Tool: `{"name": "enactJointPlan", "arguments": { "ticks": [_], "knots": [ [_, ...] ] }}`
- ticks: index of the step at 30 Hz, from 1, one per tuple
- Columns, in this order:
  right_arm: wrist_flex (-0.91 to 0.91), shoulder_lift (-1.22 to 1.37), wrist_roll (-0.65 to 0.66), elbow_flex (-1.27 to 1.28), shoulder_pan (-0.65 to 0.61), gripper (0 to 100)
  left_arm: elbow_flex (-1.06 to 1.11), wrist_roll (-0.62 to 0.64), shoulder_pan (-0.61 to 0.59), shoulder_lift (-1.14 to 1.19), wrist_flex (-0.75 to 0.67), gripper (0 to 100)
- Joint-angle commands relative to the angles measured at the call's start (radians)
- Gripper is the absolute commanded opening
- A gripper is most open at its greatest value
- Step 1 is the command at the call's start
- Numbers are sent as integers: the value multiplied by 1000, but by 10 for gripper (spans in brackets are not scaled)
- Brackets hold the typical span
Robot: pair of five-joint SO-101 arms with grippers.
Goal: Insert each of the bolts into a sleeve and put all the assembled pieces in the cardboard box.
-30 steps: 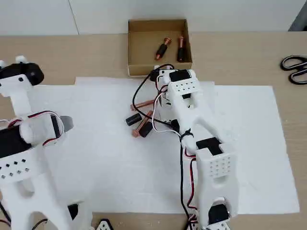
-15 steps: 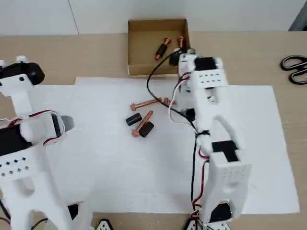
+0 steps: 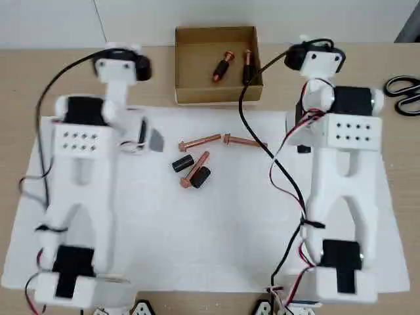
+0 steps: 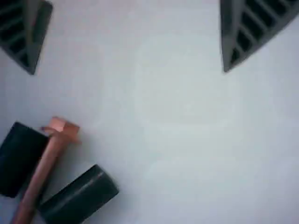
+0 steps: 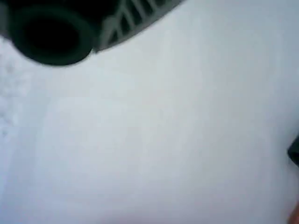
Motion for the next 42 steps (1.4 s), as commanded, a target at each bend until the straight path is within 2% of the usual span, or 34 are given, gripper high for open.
{"name": "enactJointPlan", "arguments": {
  "ticks": [1,7,15,19,25,29,34,38,42],
  "knots": [
    [-2,-140,17,68,38,4,-245,25,84,166,14,244],
    [-4,-243,17,157,122,4,-591,164,206,473,15,244],
    [-2,-315,17,166,292,4,-892,301,319,773,12,244],
    [4,-321,12,167,297,4,-992,310,407,853,15,244],
    [-4,-321,12,232,297,4,-1107,334,445,864,12,246],
    [-5,-321,11,236,297,4,-1052,526,456,870,-12,246],
    [-21,-321,11,236,295,4,-1017,775,417,947,-172,244],
    [-24,-321,11,236,297,4,-1017,878,417,993,-230,243],
    [-24,-321,11,238,297,4,-1017,970,422,1017,-219,243]
  ]
}}
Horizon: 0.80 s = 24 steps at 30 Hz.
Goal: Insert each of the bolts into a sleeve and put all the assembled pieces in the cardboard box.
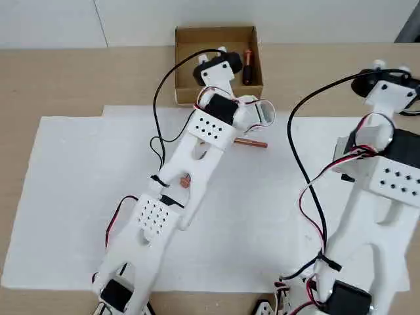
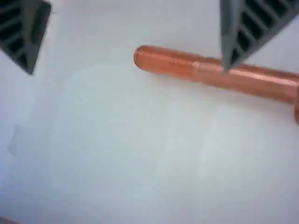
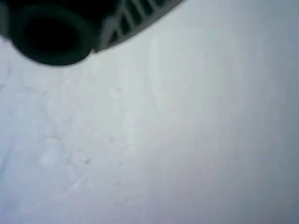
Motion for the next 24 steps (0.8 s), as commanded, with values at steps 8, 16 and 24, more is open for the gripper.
{"name": "enactJointPlan", "arguments": {
  "ticks": [8,16,24],
  "knots": [
    [-16,-36,2,-3,12,4,-91,164,8,-32,147,243],
    [-15,-36,2,-2,12,4,-102,219,12,18,170,243],
    [-10,-36,2,-2,12,4,-105,221,6,78,166,243]
  ]
}}
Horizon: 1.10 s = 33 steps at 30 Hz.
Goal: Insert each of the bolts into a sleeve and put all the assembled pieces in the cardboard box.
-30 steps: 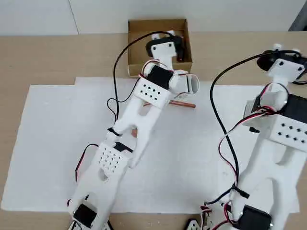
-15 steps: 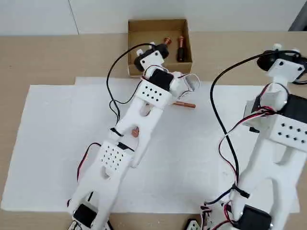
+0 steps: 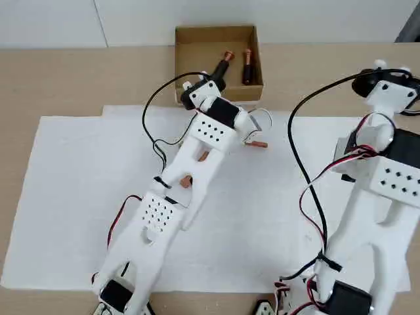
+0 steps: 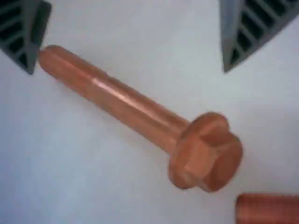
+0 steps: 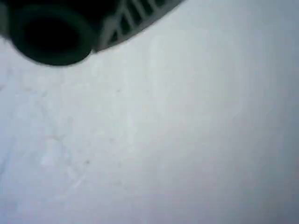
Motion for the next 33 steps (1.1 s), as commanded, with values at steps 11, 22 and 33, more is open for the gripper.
{"name": "enactJointPlan", "arguments": {
  "ticks": [11,22,33],
  "knots": [
    [-8,-36,2,-5,12,4,-45,6,-40,23,-57,243],
    [-8,-36,2,-5,12,4,-45,6,-37,44,-57,151],
    [-10,-36,2,-5,12,4,-45,3,-35,44,-55,6]
  ]
}}
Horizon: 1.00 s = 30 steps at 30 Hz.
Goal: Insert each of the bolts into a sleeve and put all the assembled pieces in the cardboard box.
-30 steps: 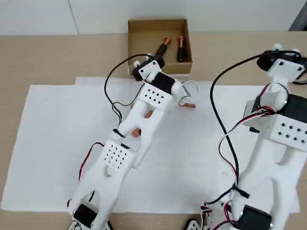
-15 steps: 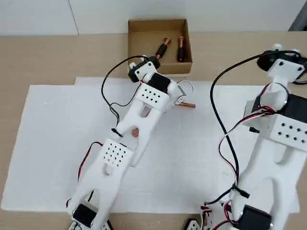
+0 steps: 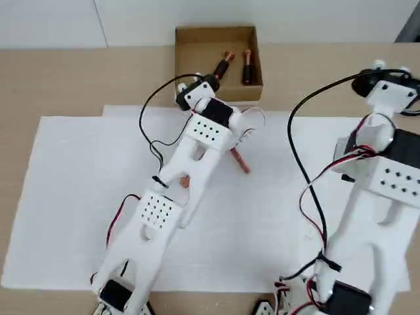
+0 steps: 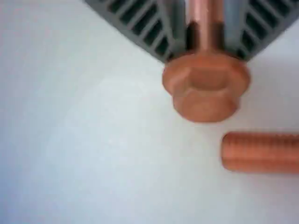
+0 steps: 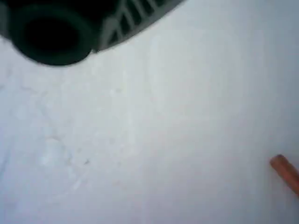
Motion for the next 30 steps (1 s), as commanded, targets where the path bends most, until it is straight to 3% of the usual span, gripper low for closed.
{"name": "enactJointPlan", "arguments": {
  "ticks": [1,5,13,18,24,30],
  "knots": [
    [-10,-36,2,-5,12,4,-28,0,-2,-8,-2,6],
    [-10,-36,2,-5,12,4,-35,-31,5,-17,2,6],
    [-15,-36,2,-5,12,4,-363,-367,89,-17,112,6],
    [-15,-36,2,-5,12,4,-352,-539,44,-143,115,6],
    [-16,-36,3,-5,12,4,-225,-769,-5,-416,115,6],
    [-18,-36,5,-9,10,4,203,-835,-11,-747,115,6]
  ]
}}
